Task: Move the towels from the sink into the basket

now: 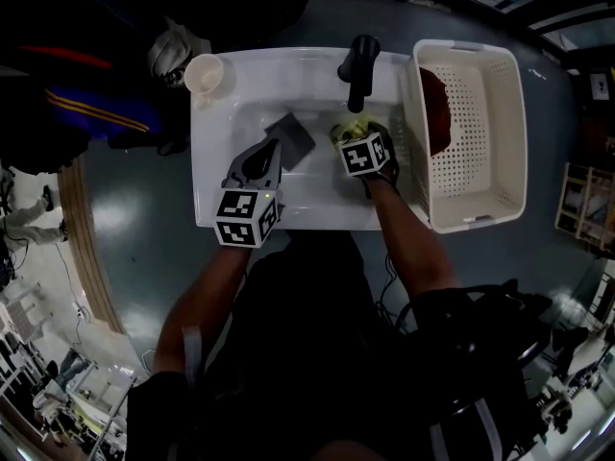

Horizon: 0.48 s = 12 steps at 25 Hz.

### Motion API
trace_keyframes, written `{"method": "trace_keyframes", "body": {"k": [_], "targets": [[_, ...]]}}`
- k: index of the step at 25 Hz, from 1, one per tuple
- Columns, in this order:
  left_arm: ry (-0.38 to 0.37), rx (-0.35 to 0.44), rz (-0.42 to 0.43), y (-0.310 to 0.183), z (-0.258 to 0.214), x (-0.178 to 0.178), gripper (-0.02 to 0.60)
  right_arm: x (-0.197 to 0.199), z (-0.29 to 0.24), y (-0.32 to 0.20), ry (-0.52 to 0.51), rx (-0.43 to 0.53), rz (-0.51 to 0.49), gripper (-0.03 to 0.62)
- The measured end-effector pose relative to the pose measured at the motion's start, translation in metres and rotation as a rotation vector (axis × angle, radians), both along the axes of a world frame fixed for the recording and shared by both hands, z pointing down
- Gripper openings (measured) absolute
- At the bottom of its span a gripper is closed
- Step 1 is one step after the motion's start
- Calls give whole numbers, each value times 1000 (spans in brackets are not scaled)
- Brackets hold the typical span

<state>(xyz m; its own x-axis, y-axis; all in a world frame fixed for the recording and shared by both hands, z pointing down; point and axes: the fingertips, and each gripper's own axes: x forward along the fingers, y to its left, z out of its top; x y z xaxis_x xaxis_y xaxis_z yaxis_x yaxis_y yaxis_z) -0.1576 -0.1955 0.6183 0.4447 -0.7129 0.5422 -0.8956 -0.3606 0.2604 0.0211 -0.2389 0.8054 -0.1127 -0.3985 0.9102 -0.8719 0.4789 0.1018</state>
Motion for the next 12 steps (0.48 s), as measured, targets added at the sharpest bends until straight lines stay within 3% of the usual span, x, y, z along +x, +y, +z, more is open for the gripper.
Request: {"method": "trace_keyframes", "body": {"k": [4,8,12], "targets": [[-52,12,-31,3,-5,-12,3,-9,3,6,37,-28,-68,153],[-31,21,-64,6,-14,-22,3,-19,-7,10,15,-36,-95,133],[-57,54,-38,14,-23,-22,3,-37,-36,21,-16,0,-137,133]]}}
